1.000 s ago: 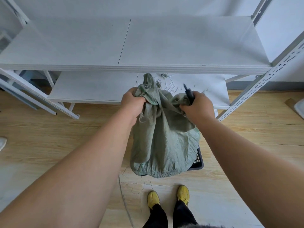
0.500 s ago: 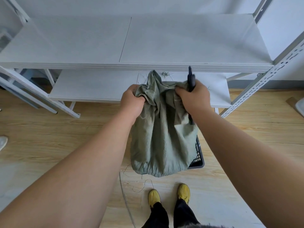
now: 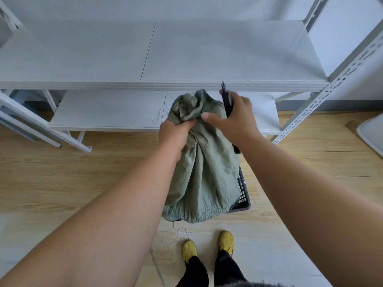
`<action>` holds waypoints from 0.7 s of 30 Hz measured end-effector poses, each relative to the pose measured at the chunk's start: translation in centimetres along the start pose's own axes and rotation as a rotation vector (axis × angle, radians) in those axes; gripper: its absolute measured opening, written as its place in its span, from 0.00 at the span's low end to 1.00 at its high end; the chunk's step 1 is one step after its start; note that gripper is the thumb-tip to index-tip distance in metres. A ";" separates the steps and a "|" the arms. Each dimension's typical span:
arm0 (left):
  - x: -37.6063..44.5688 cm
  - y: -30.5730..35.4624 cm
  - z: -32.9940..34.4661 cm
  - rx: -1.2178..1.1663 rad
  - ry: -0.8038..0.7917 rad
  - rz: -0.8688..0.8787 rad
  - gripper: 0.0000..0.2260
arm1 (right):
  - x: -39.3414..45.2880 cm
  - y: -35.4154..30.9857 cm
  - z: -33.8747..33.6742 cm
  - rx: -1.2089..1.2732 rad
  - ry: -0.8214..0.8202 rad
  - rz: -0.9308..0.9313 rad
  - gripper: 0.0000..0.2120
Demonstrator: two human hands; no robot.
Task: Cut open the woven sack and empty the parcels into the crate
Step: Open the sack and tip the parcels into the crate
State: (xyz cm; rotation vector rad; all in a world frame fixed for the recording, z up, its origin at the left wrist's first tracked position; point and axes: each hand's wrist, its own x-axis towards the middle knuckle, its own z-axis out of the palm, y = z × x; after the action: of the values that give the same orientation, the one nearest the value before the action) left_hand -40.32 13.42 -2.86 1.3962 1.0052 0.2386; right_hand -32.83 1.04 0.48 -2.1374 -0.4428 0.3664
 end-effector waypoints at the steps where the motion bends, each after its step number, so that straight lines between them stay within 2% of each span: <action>1: 0.1 0.2 -0.1 -0.024 0.016 -0.057 0.17 | -0.3 0.9 0.2 -0.027 0.007 0.025 0.36; 3: 0.4 0.6 0.0 -0.017 -0.023 -0.123 0.24 | -0.9 2.7 1.2 -0.105 -0.069 0.050 0.45; 6: 0.5 1.3 0.7 0.036 -0.120 -0.162 0.19 | -1.5 3.4 2.8 -0.089 -0.210 0.078 0.52; 8: 0.4 1.8 1.1 0.111 -0.150 -0.186 0.19 | -1.7 3.0 3.5 -0.040 -0.215 0.080 0.47; 11: 0.7 2.4 0.9 0.184 -0.227 -0.165 0.20 | -1.5 2.9 4.4 -0.003 -0.092 0.088 0.29; 14: 0.7 2.5 -0.1 0.243 -0.413 -0.072 0.22 | -0.9 3.8 4.3 0.003 0.032 0.192 0.16; 16: 0.7 1.7 -1.1 0.301 -0.471 -0.003 0.29 | -0.2 3.6 3.4 -0.023 0.081 0.202 0.12; 18: 0.9 0.0 -1.9 0.445 -0.443 0.041 0.40 | 0.6 2.6 2.3 -0.049 0.125 0.163 0.09; 19: 0.8 -0.9 -2.1 0.513 -0.423 0.053 0.42 | 1.0 2.0 1.9 -0.046 0.136 0.137 0.07; 21: 0.4 -2.5 -2.2 0.574 -0.393 0.078 0.38 | 1.8 1.0 1.6 -0.046 0.116 0.110 0.07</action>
State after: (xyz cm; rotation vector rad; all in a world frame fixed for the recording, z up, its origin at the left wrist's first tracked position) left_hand -42.62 14.71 -4.95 1.9098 0.7126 -0.2866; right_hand -31.68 2.44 -1.40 -2.2198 -0.2708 0.2949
